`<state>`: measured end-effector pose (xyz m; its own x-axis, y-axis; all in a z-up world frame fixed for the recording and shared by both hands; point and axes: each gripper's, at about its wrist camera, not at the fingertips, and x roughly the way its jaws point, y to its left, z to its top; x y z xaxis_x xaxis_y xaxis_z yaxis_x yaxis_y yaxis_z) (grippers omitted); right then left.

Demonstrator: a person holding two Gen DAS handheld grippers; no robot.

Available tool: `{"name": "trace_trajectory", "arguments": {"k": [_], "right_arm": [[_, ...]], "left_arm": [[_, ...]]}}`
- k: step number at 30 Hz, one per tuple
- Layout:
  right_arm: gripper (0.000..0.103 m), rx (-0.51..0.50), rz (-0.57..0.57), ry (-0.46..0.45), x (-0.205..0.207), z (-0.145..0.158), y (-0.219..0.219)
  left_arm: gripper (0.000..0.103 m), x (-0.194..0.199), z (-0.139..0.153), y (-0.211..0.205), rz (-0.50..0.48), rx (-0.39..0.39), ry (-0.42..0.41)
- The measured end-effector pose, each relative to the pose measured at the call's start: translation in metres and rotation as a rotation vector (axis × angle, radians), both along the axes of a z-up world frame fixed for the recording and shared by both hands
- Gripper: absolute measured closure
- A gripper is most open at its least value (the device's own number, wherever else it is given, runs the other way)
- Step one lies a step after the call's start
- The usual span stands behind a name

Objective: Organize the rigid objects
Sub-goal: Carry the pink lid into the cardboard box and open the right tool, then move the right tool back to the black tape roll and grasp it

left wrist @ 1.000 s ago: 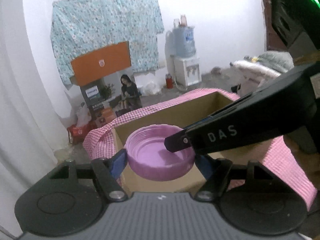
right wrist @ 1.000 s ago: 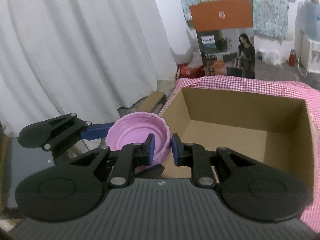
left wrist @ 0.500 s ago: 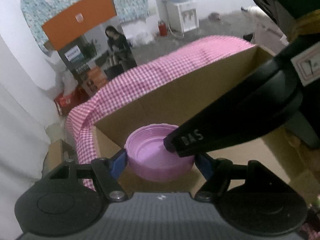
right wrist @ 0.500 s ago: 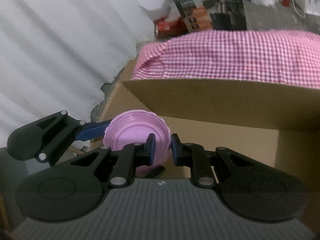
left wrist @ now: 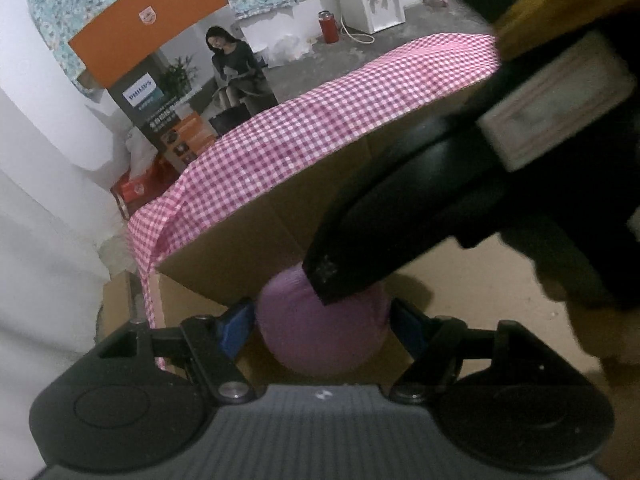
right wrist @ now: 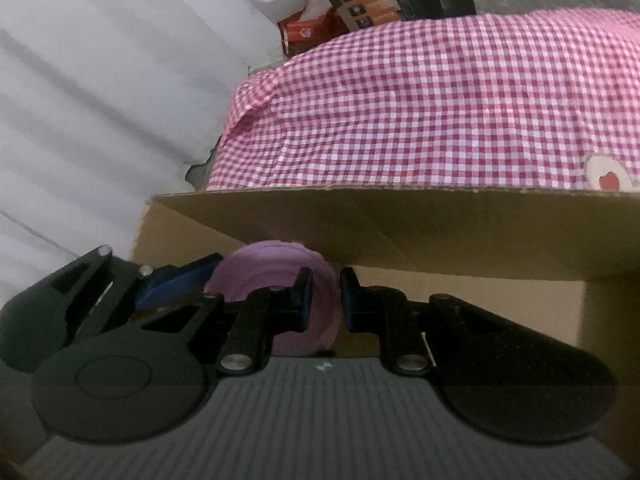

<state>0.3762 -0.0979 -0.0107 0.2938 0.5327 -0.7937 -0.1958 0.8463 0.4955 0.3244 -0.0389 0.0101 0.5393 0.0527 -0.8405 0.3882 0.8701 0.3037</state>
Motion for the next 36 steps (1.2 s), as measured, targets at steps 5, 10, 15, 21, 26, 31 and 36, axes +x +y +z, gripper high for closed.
{"name": "trace_trajectory", "arguments": {"k": [5,10,15,21,26,31,36], "right_arm": [[0.09,0.002,-0.016,0.001,0.003,-0.008,0.005],[0.086,0.018,-0.027,-0.009,0.004,-0.004,0.003],[0.069,0.04,-0.025,-0.029,-0.012,0.015,-0.008],[0.056,0.043,-0.023,-0.128,-0.045,0.054,-0.024],[0.052,0.083,-0.038,-0.243,-0.091,0.098,-0.05],[0.043,0.139,-0.045,-0.347,-0.158,0.135,-0.08],[0.029,0.169,-0.037,-0.437,-0.25,0.15,-0.114]], "left_arm": [[0.023,-0.004,0.006,-0.002,-0.007,0.0,-0.023],[0.021,-0.011,0.018,0.003,0.001,-0.029,-0.049],[0.015,-0.027,0.043,0.014,0.007,-0.119,-0.116],[0.013,-0.061,0.078,0.026,-0.007,-0.183,-0.203],[0.012,-0.1,0.112,0.04,0.004,-0.259,-0.248],[0.006,-0.146,0.134,0.057,0.013,-0.356,-0.271],[0.003,-0.203,0.129,0.06,0.031,-0.413,-0.289]]}}
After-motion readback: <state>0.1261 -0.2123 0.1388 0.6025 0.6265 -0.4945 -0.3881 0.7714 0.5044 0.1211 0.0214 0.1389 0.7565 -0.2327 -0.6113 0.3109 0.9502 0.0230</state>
